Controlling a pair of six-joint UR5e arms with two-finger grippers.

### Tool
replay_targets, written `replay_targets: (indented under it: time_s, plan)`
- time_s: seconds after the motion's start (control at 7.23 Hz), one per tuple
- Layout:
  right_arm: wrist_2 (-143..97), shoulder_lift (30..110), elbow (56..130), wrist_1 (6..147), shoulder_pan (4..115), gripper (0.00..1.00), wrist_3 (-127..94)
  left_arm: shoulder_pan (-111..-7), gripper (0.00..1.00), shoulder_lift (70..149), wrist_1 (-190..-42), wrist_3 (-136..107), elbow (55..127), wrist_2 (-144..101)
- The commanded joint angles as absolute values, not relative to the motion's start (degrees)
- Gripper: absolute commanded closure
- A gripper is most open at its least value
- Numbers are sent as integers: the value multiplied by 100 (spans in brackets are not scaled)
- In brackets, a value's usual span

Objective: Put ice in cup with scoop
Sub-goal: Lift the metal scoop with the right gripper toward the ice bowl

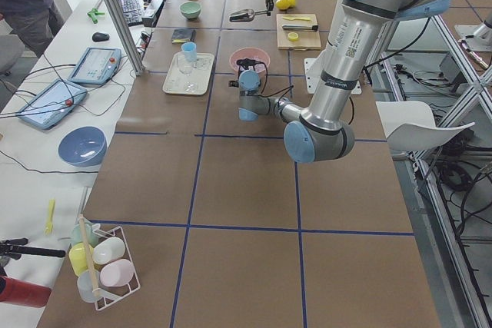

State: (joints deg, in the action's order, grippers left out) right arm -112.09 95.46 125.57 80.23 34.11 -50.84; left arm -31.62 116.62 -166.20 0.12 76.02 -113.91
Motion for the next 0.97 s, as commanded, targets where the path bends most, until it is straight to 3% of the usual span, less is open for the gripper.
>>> replay_targets:
  time_s: [0.0,0.42,0.83]
  plan:
    - [-11223,9204,12603,8059,3445,100,-4083,-3164,0,11663,-16620,9,7603,-11391]
    - [-11250,8931,12717,8095,3524,100,-2790,-3164,0,11663,-16620,9,7603,-11391]
    - [-11198,7958,12866,9696,3490,100,-1742,-3155,0,11724,-16620,-105,7603,-11391]
